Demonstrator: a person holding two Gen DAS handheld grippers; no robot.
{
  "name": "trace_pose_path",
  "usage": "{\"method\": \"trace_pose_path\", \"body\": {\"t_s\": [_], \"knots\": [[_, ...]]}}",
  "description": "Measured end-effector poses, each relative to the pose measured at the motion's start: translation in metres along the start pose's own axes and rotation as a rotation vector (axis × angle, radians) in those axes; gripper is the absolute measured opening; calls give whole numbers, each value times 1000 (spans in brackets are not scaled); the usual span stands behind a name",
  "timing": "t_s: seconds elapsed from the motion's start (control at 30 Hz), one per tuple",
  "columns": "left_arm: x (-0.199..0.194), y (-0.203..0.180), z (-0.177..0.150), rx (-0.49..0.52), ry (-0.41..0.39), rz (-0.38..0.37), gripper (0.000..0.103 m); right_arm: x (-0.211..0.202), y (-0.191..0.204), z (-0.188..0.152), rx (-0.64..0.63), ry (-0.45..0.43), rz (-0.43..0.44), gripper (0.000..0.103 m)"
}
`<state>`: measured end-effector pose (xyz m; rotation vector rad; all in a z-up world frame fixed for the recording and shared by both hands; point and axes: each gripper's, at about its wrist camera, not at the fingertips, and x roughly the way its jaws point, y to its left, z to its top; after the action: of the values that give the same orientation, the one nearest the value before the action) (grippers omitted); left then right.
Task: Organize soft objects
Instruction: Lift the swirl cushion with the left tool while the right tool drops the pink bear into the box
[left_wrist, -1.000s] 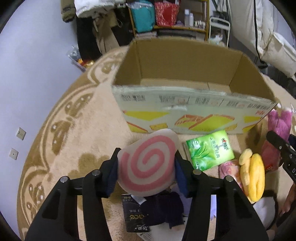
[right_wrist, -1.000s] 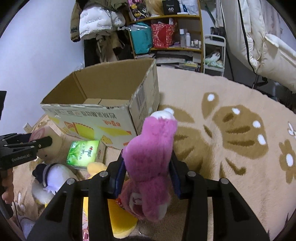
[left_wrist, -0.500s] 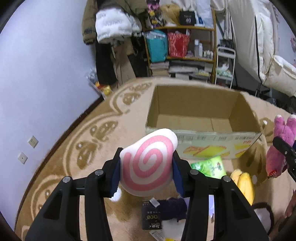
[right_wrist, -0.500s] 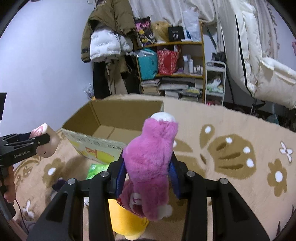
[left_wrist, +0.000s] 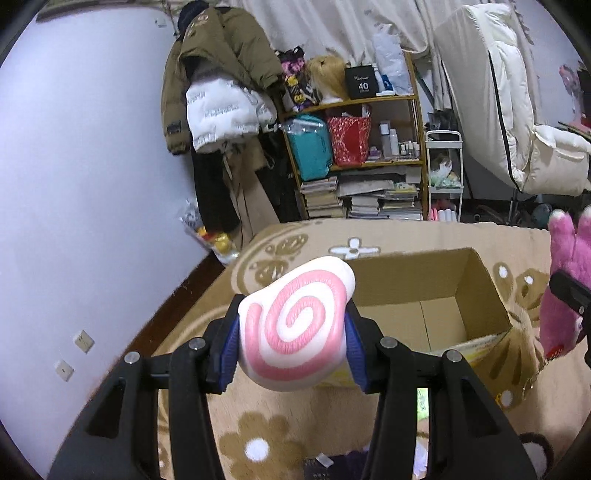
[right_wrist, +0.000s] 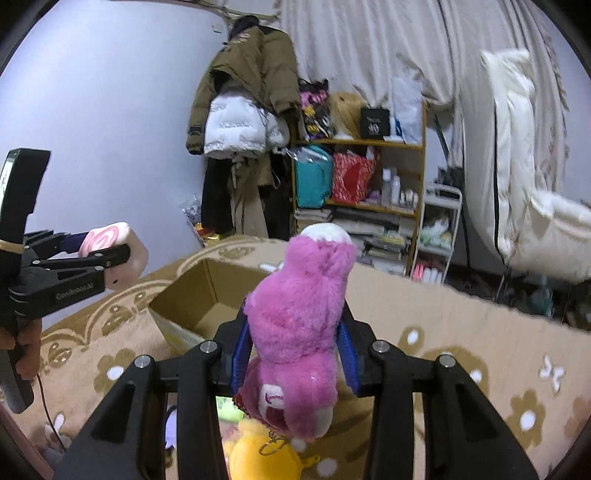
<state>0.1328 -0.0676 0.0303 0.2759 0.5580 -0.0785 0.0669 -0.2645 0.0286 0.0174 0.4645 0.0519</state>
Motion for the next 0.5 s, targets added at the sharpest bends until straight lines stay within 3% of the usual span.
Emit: {"method": "trace_pose_path", "body": {"t_s": [0.23, 0.5], "knots": [[11, -8, 20, 33, -25, 6, 47, 17, 16, 27, -84, -34, 13, 43], [44, -18, 26, 56, 0, -6, 48, 54, 19, 34, -109, -35, 40, 44]]}}
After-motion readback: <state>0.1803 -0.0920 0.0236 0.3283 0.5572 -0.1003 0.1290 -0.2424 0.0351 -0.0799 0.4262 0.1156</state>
